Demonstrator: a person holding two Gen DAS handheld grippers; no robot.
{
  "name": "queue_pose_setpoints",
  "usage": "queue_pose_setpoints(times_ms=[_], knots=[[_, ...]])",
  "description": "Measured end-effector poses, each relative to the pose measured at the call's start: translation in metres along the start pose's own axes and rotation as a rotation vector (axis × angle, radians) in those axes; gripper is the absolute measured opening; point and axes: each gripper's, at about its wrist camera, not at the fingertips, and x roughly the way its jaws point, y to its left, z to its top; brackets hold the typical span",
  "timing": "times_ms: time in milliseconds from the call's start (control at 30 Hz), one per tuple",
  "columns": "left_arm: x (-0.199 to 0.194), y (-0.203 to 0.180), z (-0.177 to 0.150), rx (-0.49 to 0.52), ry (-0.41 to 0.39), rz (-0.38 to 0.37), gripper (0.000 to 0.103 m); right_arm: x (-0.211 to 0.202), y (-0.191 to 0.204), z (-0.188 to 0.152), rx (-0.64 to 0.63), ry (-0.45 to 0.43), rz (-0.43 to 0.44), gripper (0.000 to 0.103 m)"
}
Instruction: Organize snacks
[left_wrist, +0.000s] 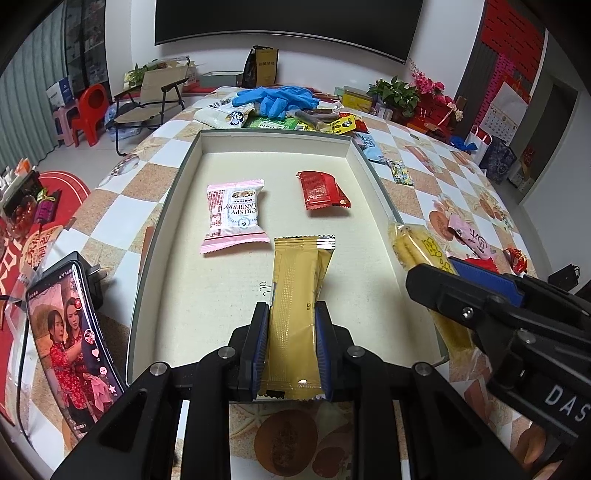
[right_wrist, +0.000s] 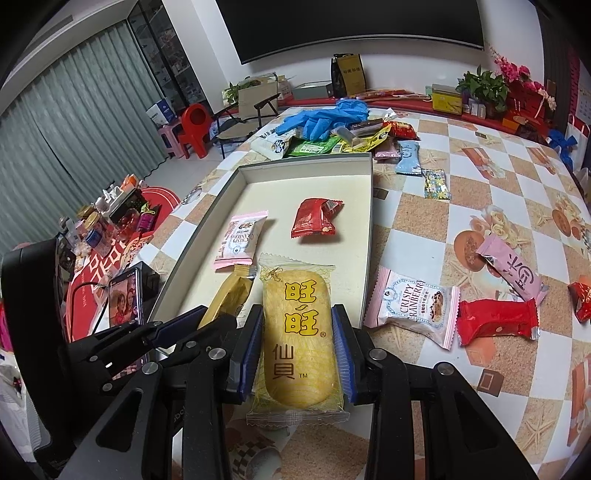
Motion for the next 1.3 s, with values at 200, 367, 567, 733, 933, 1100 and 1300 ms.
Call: queue_pose_setpoints(times_ms=[200, 367, 567, 733, 933, 1100, 1300], knots=[[-0.001, 0.001, 0.000, -0.006, -0.002, -0.001, 0.026, 0.002, 0.003, 0.001, -0.007, 0.005, -0.004, 0.038], [-0.002, 0.003, -0.001, -0.010, -0.002, -0.003, 0.026, 0.003, 0.006, 0.001, -0.013, 0.006, -0.005, 0.038], [-0.002, 0.003, -0.001, -0.010, -0.004, -0.004, 0.026, 0.002, 0.008, 0.003, -0.018, 0.005, -0.007, 0.038], [-0.003, 0.006, 0.000, -0.016, -0.005, -0.006, 0.026, 0.002, 0.010, 0.005, -0.024, 0.003, -0.010, 0.038], [-0.005, 0.009, 0.003, -0.026, -0.008, -0.010, 0.026, 0.003, 0.012, 0.009, -0.031, 0.004, -0.013, 0.038], [-0.005, 0.010, 0.006, -0.031, -0.013, -0.012, 0.026, 0.004, 0.012, 0.010, -0.033, 0.003, -0.013, 0.038], [-0.004, 0.011, 0.009, -0.032, -0.014, -0.016, 0.026, 0.005, 0.012, 0.019, -0.034, -0.002, -0.014, 0.038]])
